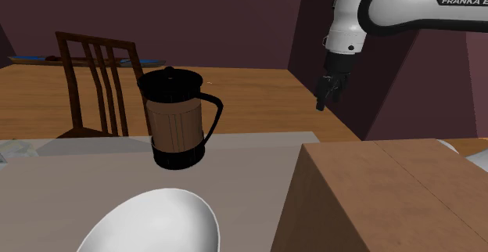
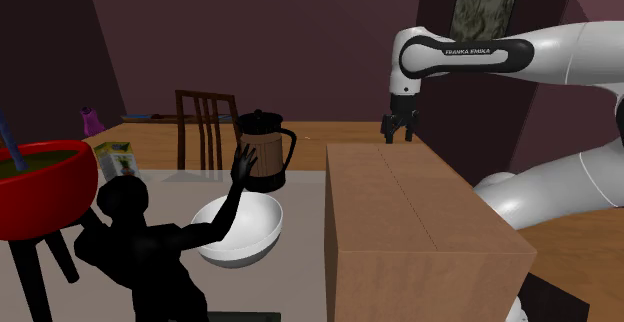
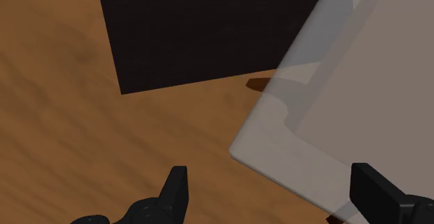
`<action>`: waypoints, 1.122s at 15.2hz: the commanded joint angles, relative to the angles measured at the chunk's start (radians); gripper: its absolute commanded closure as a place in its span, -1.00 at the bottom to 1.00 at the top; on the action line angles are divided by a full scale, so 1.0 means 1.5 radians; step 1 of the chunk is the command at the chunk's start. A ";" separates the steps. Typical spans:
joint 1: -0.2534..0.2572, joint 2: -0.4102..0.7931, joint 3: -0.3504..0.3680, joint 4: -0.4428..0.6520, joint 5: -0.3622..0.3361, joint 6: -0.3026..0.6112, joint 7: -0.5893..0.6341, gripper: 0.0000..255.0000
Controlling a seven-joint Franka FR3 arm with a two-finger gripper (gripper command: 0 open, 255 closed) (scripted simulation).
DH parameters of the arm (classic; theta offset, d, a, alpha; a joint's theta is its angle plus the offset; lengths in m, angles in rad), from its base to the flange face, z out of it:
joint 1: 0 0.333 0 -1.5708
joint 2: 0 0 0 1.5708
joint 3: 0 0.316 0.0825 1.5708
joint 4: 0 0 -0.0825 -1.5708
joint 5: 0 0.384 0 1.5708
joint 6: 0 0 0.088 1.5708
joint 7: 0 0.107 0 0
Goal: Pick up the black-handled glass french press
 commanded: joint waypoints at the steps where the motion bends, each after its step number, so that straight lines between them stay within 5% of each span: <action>1: 0.000 0.000 0.000 0.000 0.000 0.000 0.000 -1.00; 17: 0.099 0.219 0.133 0.213 0.077 0.113 0.047 -1.00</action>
